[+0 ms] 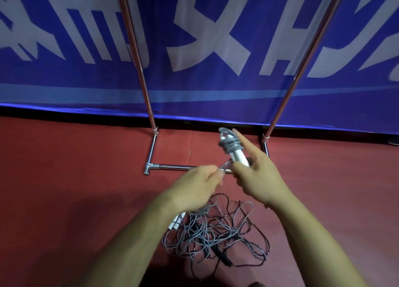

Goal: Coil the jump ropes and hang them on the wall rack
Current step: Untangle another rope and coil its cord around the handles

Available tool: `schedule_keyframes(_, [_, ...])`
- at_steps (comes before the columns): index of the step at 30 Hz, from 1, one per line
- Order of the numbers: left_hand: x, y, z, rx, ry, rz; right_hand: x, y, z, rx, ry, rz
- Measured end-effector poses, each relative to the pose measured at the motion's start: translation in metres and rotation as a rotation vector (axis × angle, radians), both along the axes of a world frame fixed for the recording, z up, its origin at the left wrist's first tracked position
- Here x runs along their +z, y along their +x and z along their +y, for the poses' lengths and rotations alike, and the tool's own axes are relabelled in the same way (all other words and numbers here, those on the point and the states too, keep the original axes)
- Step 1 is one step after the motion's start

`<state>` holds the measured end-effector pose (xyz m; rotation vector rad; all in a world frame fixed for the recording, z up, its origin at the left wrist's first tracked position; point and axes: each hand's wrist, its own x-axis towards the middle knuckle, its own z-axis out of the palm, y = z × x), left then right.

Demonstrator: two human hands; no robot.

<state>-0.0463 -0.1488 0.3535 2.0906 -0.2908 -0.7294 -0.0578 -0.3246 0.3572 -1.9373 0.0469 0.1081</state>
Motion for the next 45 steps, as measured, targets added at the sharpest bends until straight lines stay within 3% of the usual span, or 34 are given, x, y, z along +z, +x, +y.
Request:
schedule_keyframes(2, [0.002, -0.005, 0.001, -0.142, 0.317, -0.348, -0.014, -0.001, -0.007, 0.059, -0.353, 0.021])
schedule_keyframes(4, [0.005, -0.005, 0.002, -0.159, 0.368, -0.548, -0.028, -0.005, -0.002, 0.153, -0.545, 0.094])
schedule_keyframes(9, [0.004, 0.002, 0.013, -0.308, 0.254, -0.559, -0.028, -0.019, 0.023, 0.426, -0.858, 0.136])
schedule_keyframes(12, [-0.005, 0.014, 0.029, -0.192, 0.024, -0.354, -0.011, -0.020, 0.023, 0.608, -0.799, 0.118])
schedule_keyframes(16, [0.011, 0.013, 0.047, -0.105, -0.278, 0.099, 0.006, -0.025, 0.026, 0.670, -0.604, -0.097])
schedule_keyframes(19, [0.020, 0.003, 0.041, 0.131, -0.498, 0.382, 0.013, -0.026, 0.029, 0.471, -0.113, -0.074])
schedule_keyframes(21, [0.015, 0.008, 0.033, 0.205, -0.516, 0.443, 0.011, -0.019, 0.026, 0.318, 0.204, 0.010])
schedule_keyframes(23, [0.004, 0.013, 0.021, 0.223, -0.404, 0.418, 0.005, -0.011, 0.023, 0.165, 0.256, 0.043])
schedule_keyframes(25, [0.003, 0.010, 0.009, 0.180, -0.257, 0.250, 0.000, -0.005, 0.021, 0.045, 0.180, 0.056])
schedule_keyframes(29, [0.005, -0.008, -0.005, -0.071, 0.266, -0.310, -0.011, -0.004, 0.016, 0.024, -0.290, -0.082])
schedule_keyframes(33, [0.012, -0.014, -0.004, -0.187, 0.516, -0.560, -0.027, -0.010, 0.021, 0.155, -0.674, 0.063])
schedule_keyframes(36, [0.017, -0.007, 0.009, -0.264, 0.516, -0.551, -0.033, -0.015, 0.026, 0.358, -0.863, 0.152])
schedule_keyframes(40, [0.015, 0.000, 0.026, -0.337, 0.374, -0.467, -0.022, -0.021, 0.034, 0.596, -0.894, 0.233])
schedule_keyframes(45, [0.004, 0.010, 0.042, -0.216, -0.052, 0.005, 0.000, -0.025, 0.032, 0.715, -0.792, 0.141])
